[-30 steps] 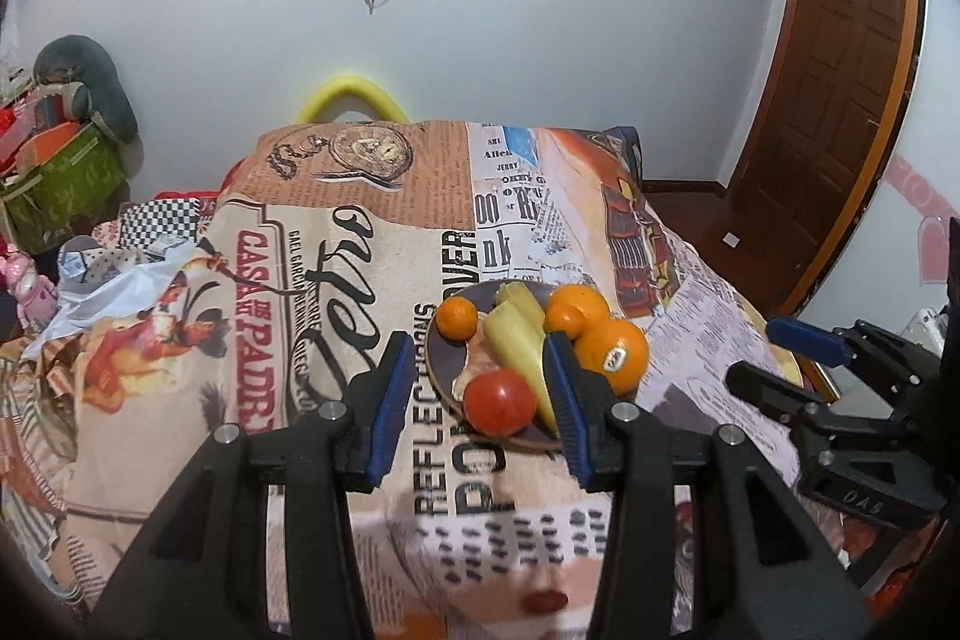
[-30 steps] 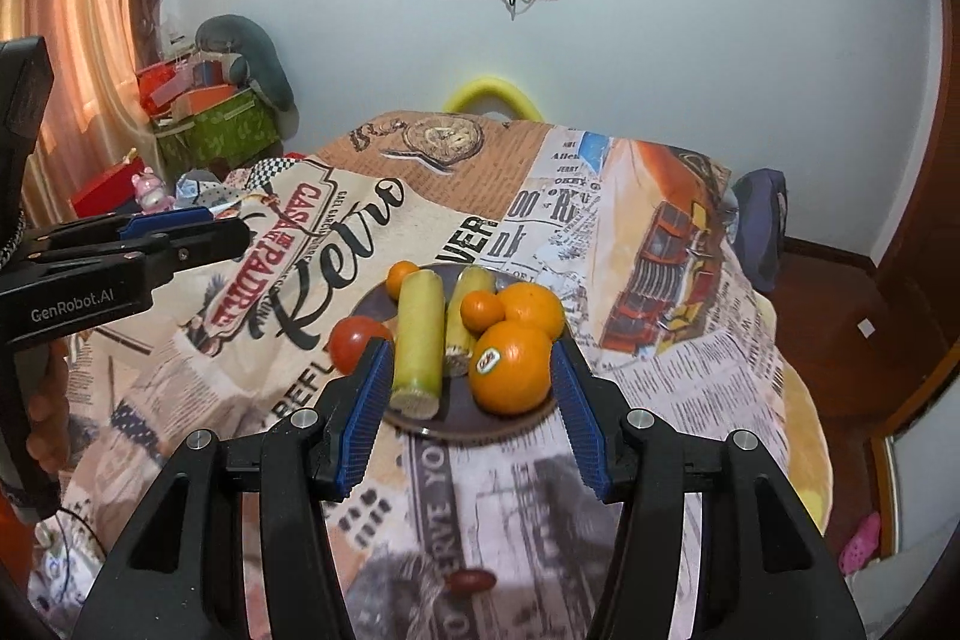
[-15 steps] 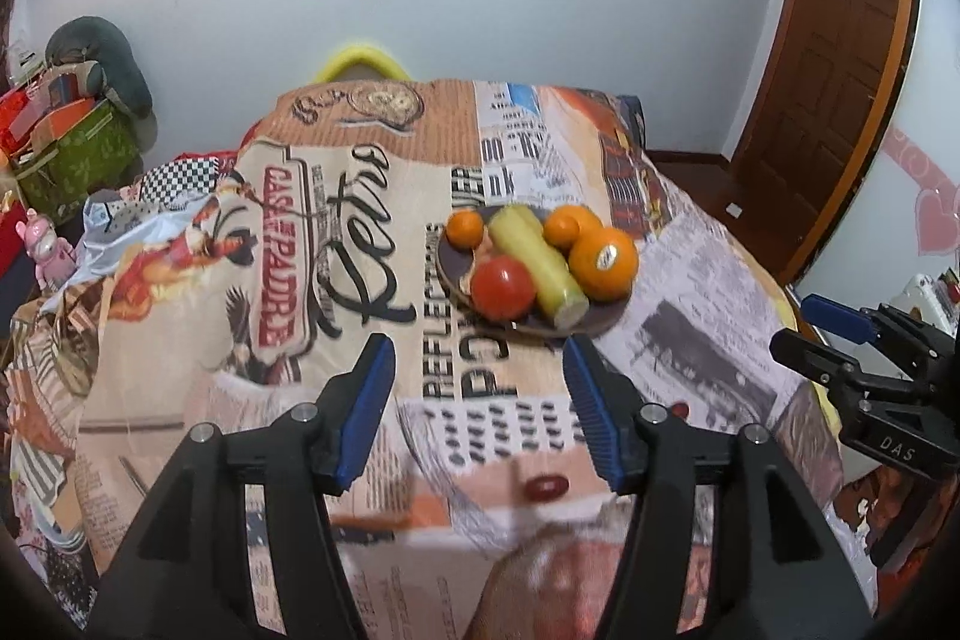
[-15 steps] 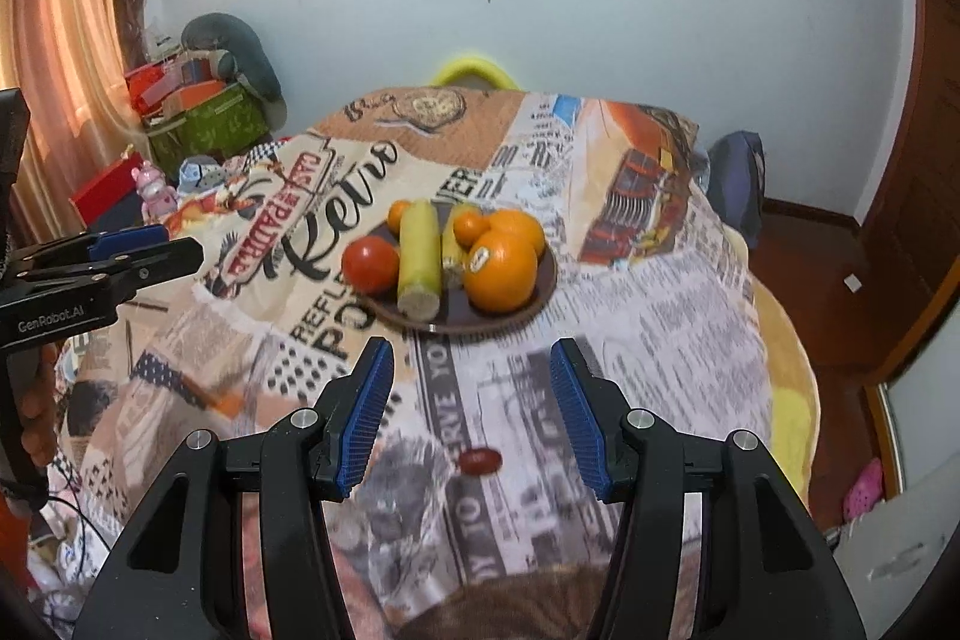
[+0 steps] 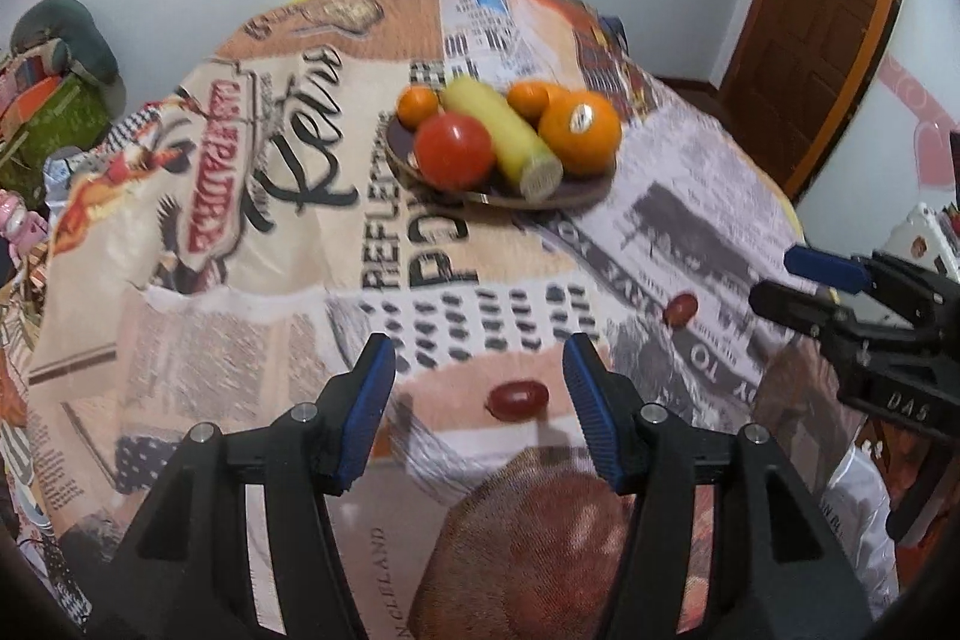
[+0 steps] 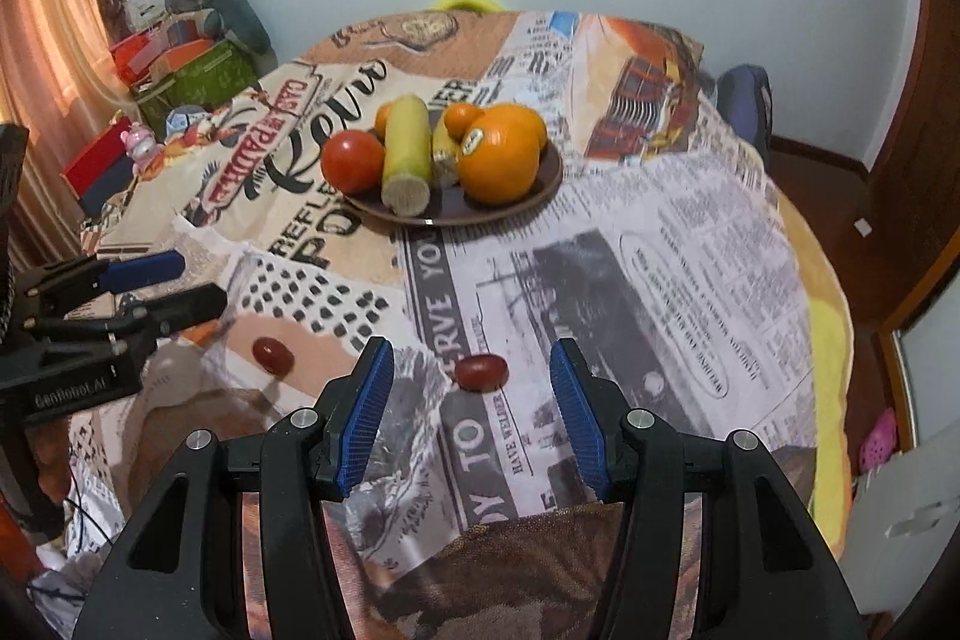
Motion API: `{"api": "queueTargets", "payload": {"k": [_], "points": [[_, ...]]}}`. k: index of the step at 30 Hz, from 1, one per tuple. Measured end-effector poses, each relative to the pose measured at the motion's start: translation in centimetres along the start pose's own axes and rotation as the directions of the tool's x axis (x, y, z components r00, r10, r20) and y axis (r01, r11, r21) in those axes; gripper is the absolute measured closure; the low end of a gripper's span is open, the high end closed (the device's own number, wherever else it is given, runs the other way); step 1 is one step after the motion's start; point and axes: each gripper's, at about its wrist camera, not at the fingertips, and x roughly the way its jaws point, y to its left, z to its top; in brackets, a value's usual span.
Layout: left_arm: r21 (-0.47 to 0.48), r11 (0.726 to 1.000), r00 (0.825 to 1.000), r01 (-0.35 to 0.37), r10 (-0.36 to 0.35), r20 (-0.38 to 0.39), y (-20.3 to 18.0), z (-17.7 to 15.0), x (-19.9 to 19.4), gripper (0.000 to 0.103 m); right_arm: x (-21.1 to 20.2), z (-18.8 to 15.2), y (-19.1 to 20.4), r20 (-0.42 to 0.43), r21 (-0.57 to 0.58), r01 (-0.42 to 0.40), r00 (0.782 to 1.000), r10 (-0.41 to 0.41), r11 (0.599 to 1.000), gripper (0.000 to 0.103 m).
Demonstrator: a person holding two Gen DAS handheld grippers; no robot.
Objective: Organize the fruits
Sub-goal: 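Move the right tool to the red date and grasp it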
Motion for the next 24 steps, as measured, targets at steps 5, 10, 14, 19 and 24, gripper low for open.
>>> {"api": "queueTargets", "payload": {"k": [5,10,14,19,24], "points": [[0.011,1.0,0.999,0.019,-0.018,-0.045,-0.5,-0.8,1.8,0.045,1.3,-0.3,-0.4,-0.028,0.005,-0.008,1.0,0.008,1.0,0.052],[0.006,0.999,0.994,0.048,-0.047,-0.094,-0.7,-1.5,3.6,0.055,2.8,-0.7,-0.7,-0.066,0.012,-0.032,0.997,0.033,0.999,0.052],[0.011,0.998,0.992,0.057,-0.056,-0.112,-0.7,-1.8,4.5,0.057,4.0,-1.0,-1.0,-0.093,0.014,-0.039,0.995,0.04,0.999,0.052],[0.018,0.998,0.993,0.053,-0.051,-0.107,-0.8,-2.1,4.7,0.06,5.1,-1.0,-1.3,-0.117,0.025,-0.06,0.991,0.063,0.998,0.052],[0.013,0.997,0.992,0.078,-0.077,-0.103,-0.7,-2.0,4.7,0.073,6.0,-0.9,-1.3,-0.125,0.022,-0.061,0.99,0.064,0.998,0.053]]}}
